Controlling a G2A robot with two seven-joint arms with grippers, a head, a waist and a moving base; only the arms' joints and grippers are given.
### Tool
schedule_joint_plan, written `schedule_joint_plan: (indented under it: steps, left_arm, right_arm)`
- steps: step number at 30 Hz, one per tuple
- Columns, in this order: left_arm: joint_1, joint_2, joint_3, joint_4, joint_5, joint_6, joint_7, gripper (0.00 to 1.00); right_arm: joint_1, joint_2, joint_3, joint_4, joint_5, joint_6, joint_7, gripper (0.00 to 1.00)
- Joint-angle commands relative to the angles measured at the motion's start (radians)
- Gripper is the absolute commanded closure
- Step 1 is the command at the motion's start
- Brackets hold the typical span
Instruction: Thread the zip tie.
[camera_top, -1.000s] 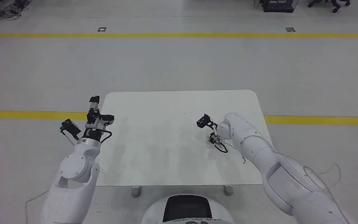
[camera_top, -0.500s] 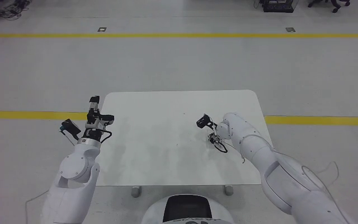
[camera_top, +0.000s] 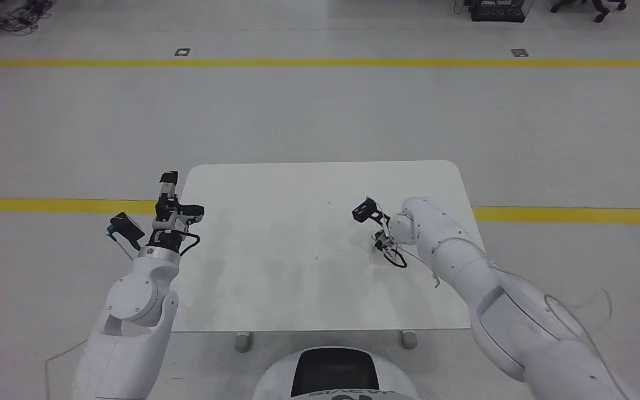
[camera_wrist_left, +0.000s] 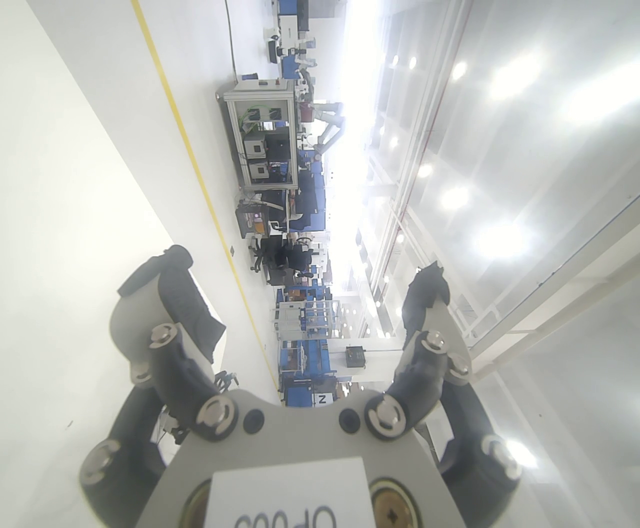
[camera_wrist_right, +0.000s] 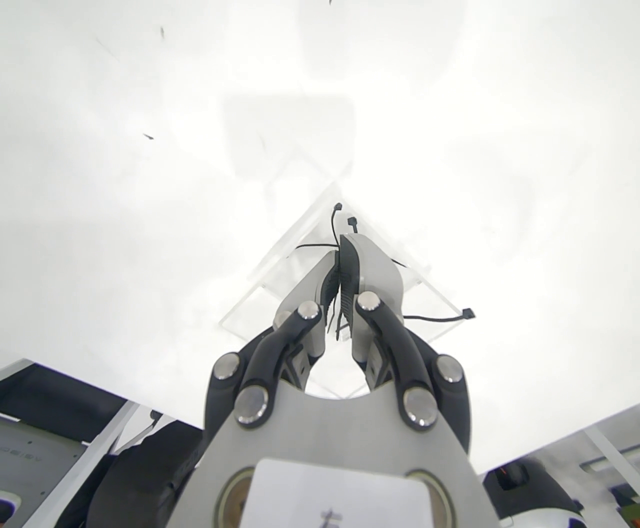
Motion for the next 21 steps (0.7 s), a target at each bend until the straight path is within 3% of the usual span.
schedule_joint_plan:
  steps: [1,6,12,21]
  left_arm:
    - [0.0,0.0,0.0,0.0,0.0,0.0,0.0,0.0]
    - [0.0,0.0,0.0,0.0,0.0,0.0,0.0,0.0]
    - [0.0,0.0,0.0,0.0,0.0,0.0,0.0,0.0]
    - [0.0,0.0,0.0,0.0,0.0,0.0,0.0,0.0]
  right_arm:
    - [-0.004,0.009,0.007,-0.02,0.004,0.0,-0.001,1.0]
    - [-0.017,0.039,0.031,-0.074,0.014,0.0,-0.002,1.0]
    - [-0.054,0.097,0.083,-0.184,0.041,0.0,-0.001,1.0]
    - [-0.183,0.23,0.207,-0.474,0.12,0.0,0.019,1.0]
